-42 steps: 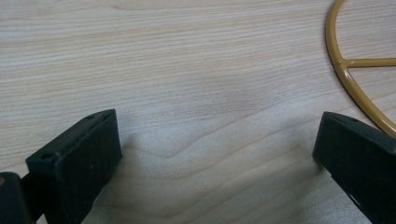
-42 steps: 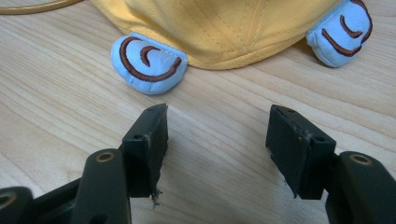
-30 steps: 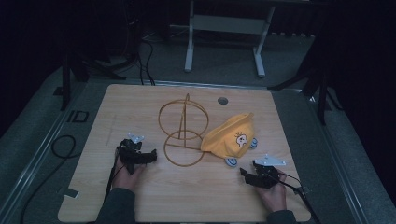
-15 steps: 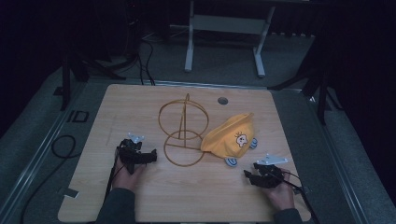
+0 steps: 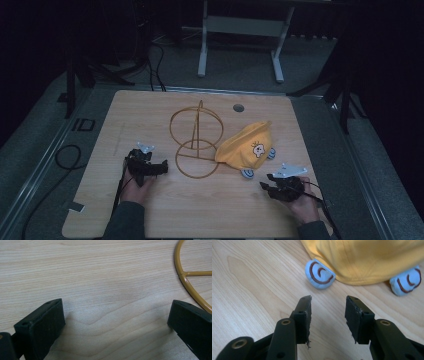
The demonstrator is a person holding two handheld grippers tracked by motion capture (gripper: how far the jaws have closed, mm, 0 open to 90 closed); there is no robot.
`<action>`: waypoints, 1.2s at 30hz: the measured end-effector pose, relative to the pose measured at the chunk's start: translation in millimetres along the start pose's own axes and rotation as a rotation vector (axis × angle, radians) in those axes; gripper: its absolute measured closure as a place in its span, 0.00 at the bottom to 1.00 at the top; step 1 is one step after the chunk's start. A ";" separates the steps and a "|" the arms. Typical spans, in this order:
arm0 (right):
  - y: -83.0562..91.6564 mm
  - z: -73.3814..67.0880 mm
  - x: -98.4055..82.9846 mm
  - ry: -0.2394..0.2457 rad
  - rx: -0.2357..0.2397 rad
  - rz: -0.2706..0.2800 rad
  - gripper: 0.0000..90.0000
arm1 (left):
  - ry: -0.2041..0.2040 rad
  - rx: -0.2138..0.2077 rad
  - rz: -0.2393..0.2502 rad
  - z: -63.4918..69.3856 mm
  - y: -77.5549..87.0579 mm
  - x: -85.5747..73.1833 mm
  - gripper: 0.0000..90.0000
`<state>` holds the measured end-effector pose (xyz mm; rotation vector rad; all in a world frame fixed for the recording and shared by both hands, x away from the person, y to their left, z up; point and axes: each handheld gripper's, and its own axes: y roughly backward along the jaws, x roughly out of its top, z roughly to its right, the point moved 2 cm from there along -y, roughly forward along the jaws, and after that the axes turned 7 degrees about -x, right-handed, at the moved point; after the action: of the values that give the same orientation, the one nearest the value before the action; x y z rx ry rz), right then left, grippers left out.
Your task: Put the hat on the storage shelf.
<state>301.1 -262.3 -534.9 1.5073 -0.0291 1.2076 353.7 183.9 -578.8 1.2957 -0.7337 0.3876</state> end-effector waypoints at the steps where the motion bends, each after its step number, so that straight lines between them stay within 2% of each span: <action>1: -0.3 -0.6 2.1 0.007 0.001 -0.001 0.63 | 0.000 0.000 0.000 0.0 0.0 0.0 0.01; 9: -7.5 -9.1 20.0 0.043 0.018 0.004 0.65 | 0.000 0.000 0.000 0.0 0.0 0.0 0.01; 14: -19.5 -16.3 28.4 0.085 0.029 -0.014 0.66 | 0.000 0.000 0.000 0.0 0.0 0.0 0.01; 16: -19.5 -16.3 28.4 0.085 0.029 -0.014 0.66 | 0.001 0.000 0.000 0.0 0.0 0.0 0.01; 17: -26.8 -18.4 29.9 0.095 0.029 -0.030 0.65 | 0.000 0.000 0.000 0.0 0.0 0.0 0.01; 24: -40.7 -21.3 30.1 0.101 0.023 -0.051 0.61 | -0.001 0.000 -0.001 -0.1 0.1 0.0 0.01; 26: -43.2 -20.8 30.7 0.108 0.006 -0.046 0.59 | -0.001 0.000 -0.001 -0.1 0.0 0.0 0.01; 29: -46.2 -19.5 32.3 0.100 0.000 -0.039 0.59 | -0.001 0.000 -0.001 0.0 0.1 0.0 0.01; 34: -55.3 -19.1 33.1 0.100 0.000 -0.059 0.60 | 0.004 0.000 0.005 0.3 -0.3 0.0 0.01; 36: -57.4 -17.6 33.1 0.086 0.005 -0.065 0.62 | 0.002 0.000 0.002 0.1 -0.1 0.0 0.01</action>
<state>339.9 -210.2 -556.8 1.4492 0.0796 1.2199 353.7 183.8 -578.9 1.2947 -0.7335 0.3902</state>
